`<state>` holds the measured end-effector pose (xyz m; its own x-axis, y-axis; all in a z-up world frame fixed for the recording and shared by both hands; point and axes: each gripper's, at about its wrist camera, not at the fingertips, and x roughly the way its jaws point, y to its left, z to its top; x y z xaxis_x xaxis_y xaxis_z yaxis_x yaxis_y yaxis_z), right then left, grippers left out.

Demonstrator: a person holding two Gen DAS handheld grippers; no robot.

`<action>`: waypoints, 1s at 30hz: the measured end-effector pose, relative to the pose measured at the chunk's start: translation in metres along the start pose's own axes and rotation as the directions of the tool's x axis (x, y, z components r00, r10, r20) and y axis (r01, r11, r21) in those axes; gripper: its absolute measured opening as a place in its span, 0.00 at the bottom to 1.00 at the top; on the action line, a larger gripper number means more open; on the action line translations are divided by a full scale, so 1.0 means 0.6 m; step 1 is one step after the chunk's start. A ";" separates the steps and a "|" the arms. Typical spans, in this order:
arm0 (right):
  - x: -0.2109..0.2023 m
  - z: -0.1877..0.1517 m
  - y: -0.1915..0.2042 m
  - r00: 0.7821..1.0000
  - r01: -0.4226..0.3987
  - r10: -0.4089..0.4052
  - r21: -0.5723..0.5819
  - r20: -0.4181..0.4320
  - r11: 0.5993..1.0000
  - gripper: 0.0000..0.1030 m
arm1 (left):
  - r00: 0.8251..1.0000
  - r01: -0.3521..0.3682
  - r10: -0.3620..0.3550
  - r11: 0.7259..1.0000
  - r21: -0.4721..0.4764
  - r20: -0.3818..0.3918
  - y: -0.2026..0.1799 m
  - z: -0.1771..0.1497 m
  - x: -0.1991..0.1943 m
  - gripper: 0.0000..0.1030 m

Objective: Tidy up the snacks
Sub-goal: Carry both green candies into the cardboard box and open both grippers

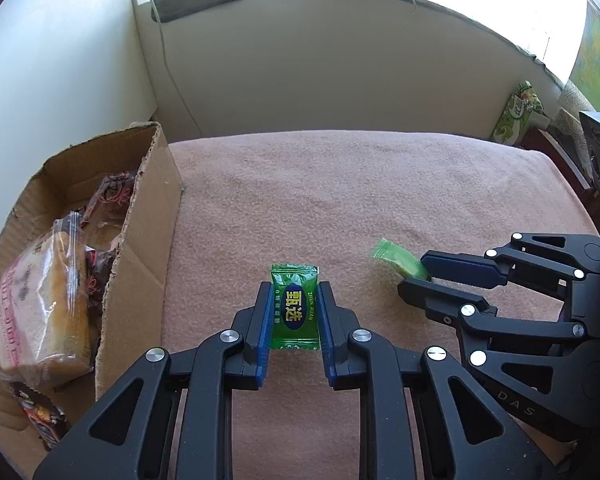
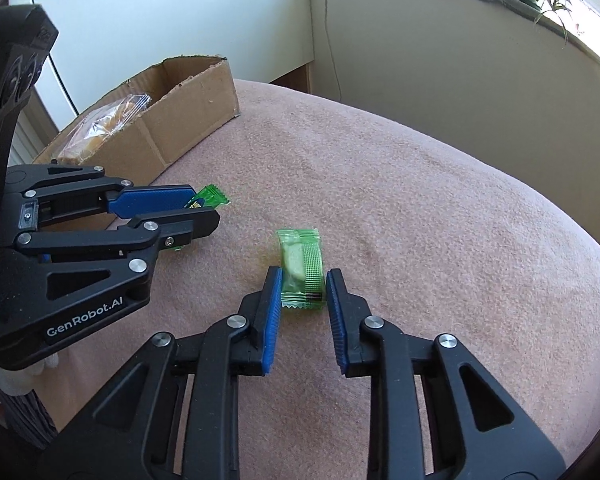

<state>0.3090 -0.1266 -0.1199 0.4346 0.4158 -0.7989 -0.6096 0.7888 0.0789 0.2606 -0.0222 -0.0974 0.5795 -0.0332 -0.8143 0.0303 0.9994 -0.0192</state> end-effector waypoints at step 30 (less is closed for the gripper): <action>-0.064 0.133 0.208 0.962 -0.101 0.107 -0.037 0.253 0.994 0.23 | 0.968 -0.048 0.054 0.998 -0.028 0.245 0.168 -0.056 -0.202 0.19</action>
<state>0.2691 -0.0081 -0.0315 0.5204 0.5985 -0.6090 -0.6745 0.7255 0.1366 0.1662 0.0833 -0.0204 0.7619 0.0180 -0.6474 -0.0202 0.9998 0.0041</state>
